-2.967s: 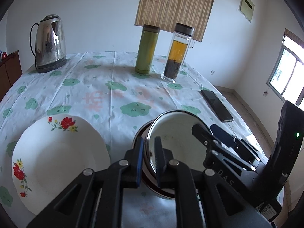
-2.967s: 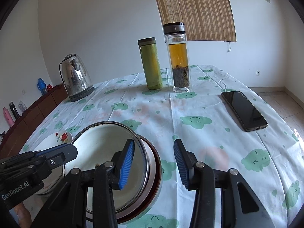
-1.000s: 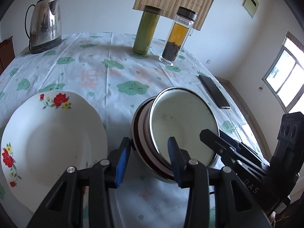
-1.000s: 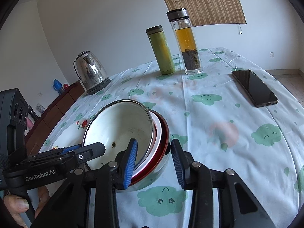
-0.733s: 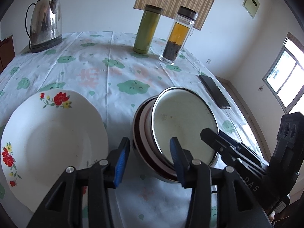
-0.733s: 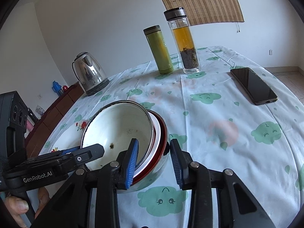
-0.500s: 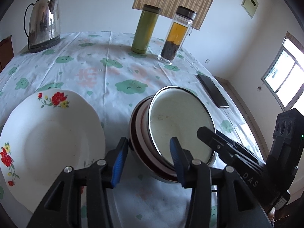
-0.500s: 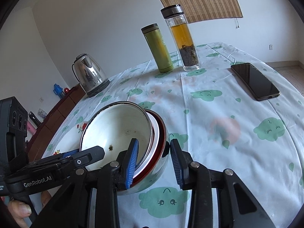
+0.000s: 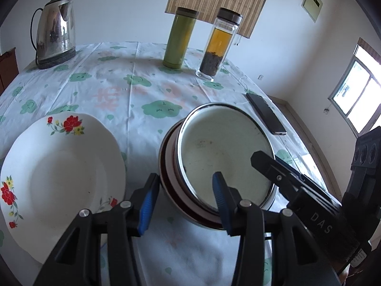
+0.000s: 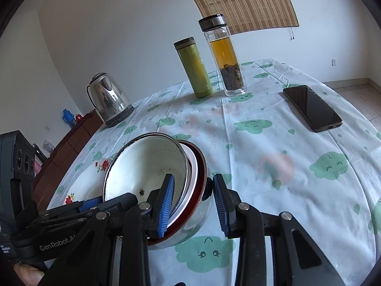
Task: Organize plates and bowls
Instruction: 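Lift the nested bowl stack with both grippers toward the plate stack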
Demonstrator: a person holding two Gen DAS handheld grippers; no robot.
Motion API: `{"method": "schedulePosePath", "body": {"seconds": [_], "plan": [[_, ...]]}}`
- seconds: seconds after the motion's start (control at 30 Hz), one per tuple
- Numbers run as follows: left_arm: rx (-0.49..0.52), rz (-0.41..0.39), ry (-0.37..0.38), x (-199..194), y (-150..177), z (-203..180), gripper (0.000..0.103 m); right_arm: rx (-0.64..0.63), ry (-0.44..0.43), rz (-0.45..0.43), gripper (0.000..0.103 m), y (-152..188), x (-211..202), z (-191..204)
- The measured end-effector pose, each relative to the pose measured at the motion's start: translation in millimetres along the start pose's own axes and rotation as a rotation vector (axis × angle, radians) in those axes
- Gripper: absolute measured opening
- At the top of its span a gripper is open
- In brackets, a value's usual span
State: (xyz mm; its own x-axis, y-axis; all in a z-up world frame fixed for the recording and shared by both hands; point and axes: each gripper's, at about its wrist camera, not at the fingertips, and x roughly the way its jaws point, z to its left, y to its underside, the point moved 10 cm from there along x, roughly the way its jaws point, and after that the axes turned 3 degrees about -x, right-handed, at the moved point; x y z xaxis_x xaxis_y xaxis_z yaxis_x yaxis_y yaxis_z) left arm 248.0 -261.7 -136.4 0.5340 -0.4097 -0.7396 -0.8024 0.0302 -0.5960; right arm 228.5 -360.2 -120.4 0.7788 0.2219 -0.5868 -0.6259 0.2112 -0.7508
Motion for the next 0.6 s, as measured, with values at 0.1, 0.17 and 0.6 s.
{"method": "schedulePosePath", "body": {"seconds": [0.1,0.17,0.6], "plan": [[-0.01,-0.018,-0.005,-5,-3,2,0.045,-0.018,0.001,-0.002,0.036,-1,-1,6],[-0.011,-0.024,-0.011,-7,-5,3,0.045,-0.024,-0.004,-0.007,0.036,-2,-2,8],[-0.017,-0.095,-0.031,-33,-15,11,0.045,-0.068,-0.005,-0.047,0.036,-10,-14,31]]}}
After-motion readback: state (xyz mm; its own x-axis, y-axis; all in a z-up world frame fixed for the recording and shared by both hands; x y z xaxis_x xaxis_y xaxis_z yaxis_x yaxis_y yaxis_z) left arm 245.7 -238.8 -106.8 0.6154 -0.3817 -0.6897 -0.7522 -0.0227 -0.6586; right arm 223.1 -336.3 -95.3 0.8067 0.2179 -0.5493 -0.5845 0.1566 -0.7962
